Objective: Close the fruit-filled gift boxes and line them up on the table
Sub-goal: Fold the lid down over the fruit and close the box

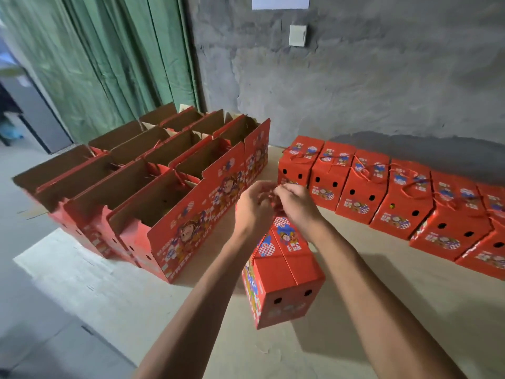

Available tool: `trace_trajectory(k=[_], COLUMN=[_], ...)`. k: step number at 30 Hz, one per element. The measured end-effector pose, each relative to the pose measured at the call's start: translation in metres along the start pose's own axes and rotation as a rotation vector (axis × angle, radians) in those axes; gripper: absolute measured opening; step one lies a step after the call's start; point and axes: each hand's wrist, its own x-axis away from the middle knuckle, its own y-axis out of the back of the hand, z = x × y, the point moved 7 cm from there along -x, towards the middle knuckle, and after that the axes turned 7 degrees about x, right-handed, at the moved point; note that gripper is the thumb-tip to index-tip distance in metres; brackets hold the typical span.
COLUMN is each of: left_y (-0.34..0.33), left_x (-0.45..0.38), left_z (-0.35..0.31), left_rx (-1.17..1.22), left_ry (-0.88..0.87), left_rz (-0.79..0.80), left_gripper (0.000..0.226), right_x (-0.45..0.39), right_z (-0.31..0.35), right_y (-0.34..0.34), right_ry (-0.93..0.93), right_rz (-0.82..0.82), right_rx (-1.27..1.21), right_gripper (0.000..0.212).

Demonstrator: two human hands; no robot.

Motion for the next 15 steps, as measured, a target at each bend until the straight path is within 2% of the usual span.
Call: trace_trajectory(k=[4, 11, 15], left_y=[0.016, 0.031, 0.022], left_x=[-0.064, -0.203, -0.278], left_z=[0.014, 0.037, 0.051], left_rx=[-0.020, 0.074, 0.073], left_ry=[-0.045, -0.059, -0.042], left_rz=[0.163, 0.312, 0.426], left_gripper=[0.056, 0.057, 0.057], right_x=[-0.060, -0.181, -0.249], right_z=[0.025, 0.063, 0.071], right_y=[-0.019, -0.050, -0.056], right_ry=[0.018, -0.027, -0.074], right_rz=[-0.107, -0.250, -0.316], right_rx=[0.092, 0.184, 0.149], right_gripper=[0.022, 0.020, 0.021])
